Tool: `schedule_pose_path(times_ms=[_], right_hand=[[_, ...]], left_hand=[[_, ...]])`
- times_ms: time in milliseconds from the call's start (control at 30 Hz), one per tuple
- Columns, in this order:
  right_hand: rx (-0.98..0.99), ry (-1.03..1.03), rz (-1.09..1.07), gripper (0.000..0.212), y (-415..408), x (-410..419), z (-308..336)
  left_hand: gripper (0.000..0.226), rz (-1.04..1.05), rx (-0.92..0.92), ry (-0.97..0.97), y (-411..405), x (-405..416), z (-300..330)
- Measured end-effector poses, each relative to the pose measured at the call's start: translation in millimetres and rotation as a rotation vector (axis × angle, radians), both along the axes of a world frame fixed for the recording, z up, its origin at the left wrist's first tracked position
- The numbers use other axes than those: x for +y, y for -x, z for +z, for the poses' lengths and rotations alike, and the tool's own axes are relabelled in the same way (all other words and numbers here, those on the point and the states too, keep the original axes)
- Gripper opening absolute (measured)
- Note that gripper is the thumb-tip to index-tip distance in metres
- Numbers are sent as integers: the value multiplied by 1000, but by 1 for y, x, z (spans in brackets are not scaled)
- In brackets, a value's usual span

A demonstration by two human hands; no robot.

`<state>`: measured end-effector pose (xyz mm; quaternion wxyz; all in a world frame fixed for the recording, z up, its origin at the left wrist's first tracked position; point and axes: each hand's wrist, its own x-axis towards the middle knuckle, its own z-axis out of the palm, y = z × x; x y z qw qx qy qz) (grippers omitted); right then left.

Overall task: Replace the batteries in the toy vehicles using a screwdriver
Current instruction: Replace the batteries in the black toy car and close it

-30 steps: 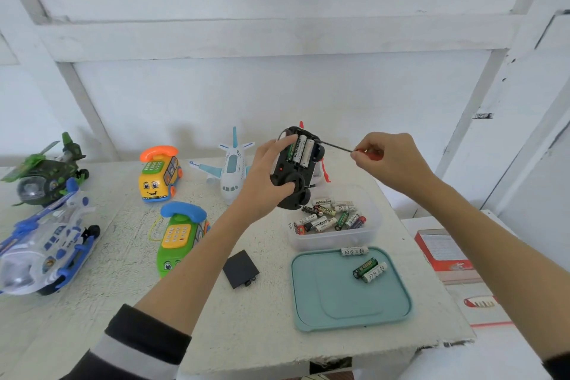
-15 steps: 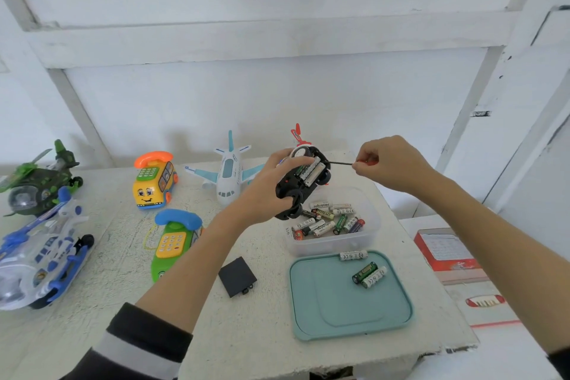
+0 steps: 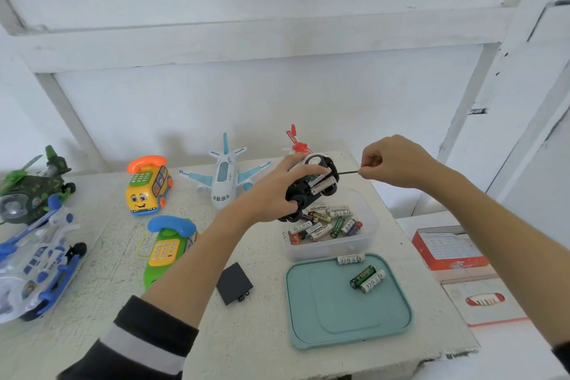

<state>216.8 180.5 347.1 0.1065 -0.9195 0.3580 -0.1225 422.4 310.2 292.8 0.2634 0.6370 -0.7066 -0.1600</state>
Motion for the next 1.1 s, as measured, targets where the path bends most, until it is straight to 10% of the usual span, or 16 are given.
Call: schedule_pose_path(times_ms=[533, 1100], right_hand=[[-413, 54, -33, 7, -6, 11, -16], [-393, -76, 35, 10, 6, 9, -1]], left_hand=[[75, 182, 511, 129, -6, 5, 2], [70, 55, 285, 154, -8, 13, 4]])
